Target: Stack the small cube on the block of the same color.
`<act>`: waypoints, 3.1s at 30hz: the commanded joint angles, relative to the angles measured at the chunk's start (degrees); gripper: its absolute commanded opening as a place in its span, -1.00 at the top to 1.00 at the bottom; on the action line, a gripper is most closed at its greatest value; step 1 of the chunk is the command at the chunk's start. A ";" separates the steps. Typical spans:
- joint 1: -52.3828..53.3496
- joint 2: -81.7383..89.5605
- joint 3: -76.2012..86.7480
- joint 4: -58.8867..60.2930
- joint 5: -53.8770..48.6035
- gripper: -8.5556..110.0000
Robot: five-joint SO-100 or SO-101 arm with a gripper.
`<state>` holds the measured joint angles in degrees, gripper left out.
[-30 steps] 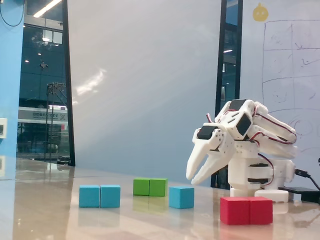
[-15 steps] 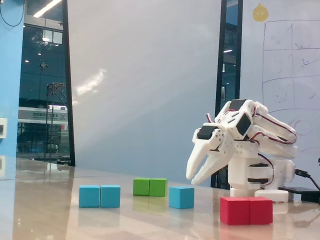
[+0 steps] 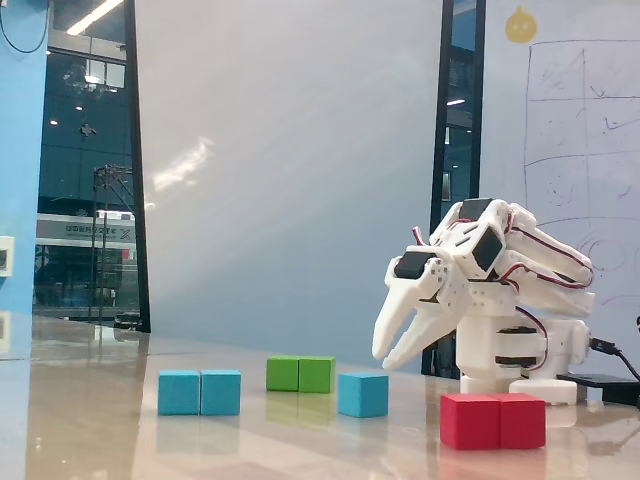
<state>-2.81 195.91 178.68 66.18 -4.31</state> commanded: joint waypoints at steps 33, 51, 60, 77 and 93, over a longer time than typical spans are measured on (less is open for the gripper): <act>-0.44 1.58 -1.76 0.09 -0.35 0.76; -0.44 -9.49 -15.73 0.18 -1.23 0.76; -0.44 -40.87 -41.31 0.18 -1.14 0.76; -0.44 -74.27 -53.17 6.15 -1.14 0.77; 0.09 -78.05 -53.88 8.61 -1.14 0.76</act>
<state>-2.81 117.60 130.52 75.67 -5.19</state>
